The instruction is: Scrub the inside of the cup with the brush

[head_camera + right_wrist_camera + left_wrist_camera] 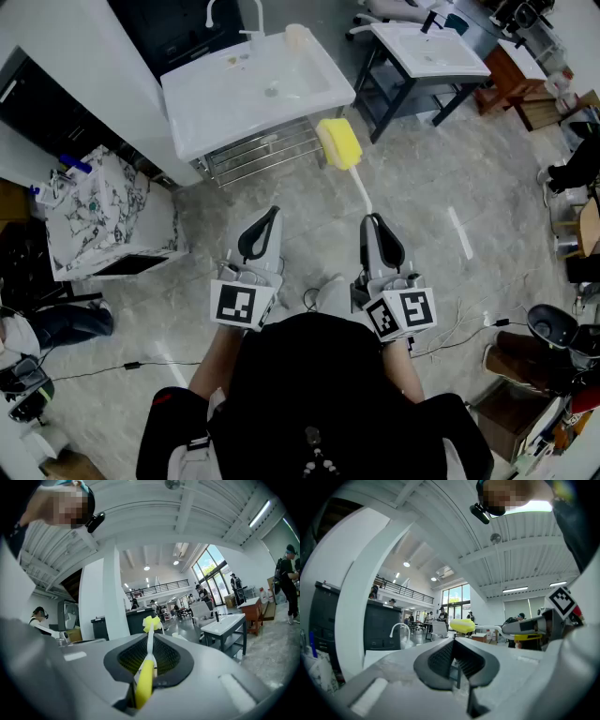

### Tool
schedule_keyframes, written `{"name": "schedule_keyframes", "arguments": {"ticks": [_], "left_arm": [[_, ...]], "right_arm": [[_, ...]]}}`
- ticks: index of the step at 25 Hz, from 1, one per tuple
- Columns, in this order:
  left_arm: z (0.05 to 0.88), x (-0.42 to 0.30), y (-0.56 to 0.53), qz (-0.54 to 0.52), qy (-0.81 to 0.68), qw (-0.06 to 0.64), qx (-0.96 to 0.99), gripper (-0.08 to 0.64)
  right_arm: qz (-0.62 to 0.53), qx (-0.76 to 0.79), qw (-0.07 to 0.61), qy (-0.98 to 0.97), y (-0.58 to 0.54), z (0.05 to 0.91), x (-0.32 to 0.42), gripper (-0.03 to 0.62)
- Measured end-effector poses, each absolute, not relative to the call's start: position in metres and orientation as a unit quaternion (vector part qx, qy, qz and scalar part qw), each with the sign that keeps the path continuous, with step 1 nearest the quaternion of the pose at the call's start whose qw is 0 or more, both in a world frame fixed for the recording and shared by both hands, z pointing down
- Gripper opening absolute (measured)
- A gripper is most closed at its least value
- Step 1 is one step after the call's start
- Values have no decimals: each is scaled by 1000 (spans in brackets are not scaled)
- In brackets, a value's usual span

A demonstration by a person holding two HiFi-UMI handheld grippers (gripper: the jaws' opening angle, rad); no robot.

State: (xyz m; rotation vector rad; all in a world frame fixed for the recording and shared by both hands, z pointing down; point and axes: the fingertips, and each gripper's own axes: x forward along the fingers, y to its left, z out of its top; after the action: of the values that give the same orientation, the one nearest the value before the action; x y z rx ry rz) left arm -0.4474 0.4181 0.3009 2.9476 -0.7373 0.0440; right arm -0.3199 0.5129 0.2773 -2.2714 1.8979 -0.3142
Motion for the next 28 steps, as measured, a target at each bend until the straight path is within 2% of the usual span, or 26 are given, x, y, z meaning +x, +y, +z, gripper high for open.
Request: {"name": "schedule_keyframes", "arguments": {"ticks": [5,11,28], "left_arm": [[303,-509,398,-3,-256,32,966,2],[307,-517,395,4,-262,42,964,2],[293,-392,413,5,-262,26,965,2]], "right_arm": [[-112,-757,79,638,498,288,-382,34],[-116,-751,72,646,488,290,-390,34],[-100,-754,96,642,506,283,-259,37]]}}
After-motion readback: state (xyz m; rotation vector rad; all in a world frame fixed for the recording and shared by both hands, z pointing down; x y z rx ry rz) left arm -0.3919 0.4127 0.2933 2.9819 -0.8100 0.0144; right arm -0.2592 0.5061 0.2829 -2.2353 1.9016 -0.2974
